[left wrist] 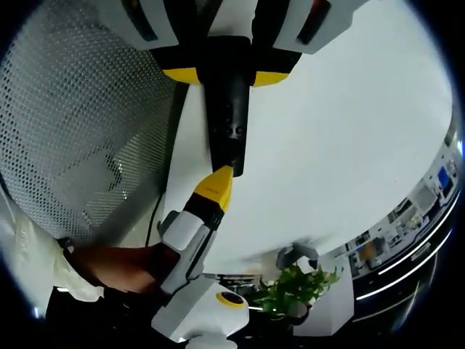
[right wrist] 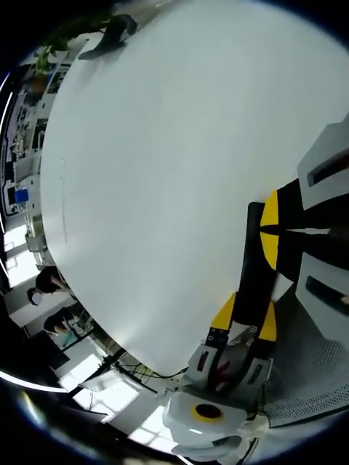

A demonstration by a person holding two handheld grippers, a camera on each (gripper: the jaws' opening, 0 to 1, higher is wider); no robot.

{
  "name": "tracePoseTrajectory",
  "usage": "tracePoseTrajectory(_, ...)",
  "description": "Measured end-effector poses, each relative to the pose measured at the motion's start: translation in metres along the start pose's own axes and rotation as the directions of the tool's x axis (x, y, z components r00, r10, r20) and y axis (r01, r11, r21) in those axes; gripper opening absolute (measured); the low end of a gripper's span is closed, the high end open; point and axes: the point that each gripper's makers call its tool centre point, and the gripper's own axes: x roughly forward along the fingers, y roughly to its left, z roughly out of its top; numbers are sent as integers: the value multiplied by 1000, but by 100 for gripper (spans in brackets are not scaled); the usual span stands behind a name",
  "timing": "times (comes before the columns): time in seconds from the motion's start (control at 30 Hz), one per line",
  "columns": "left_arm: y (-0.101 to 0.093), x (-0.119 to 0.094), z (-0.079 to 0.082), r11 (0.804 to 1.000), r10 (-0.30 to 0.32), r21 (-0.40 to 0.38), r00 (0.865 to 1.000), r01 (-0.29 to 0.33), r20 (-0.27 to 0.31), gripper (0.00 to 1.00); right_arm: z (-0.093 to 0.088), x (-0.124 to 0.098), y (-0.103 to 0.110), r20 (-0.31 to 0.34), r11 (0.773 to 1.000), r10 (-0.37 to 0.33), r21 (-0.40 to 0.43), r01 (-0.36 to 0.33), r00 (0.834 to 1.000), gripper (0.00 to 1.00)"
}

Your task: Press the specified remote control buttons in sequence, fully releasing each button before pressing the next.

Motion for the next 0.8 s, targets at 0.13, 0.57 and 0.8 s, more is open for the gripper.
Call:
tracePoseTrajectory(0.13,0,0,0,1000,0,1,1000,0,0,24,0,0,0,1,1000,-5,-15,5,1000,0)
tracePoseTrajectory(0.57,0,1,0,1000,0,-1,1000,0,4,24,0,1,0,0,997,-19,-75,19,1000,0)
tracePoseTrajectory(0.8,0,1,0,1000,1,2,1000,-1,5,24,0,1,-1,1,997,-16,-71,16,1000,0)
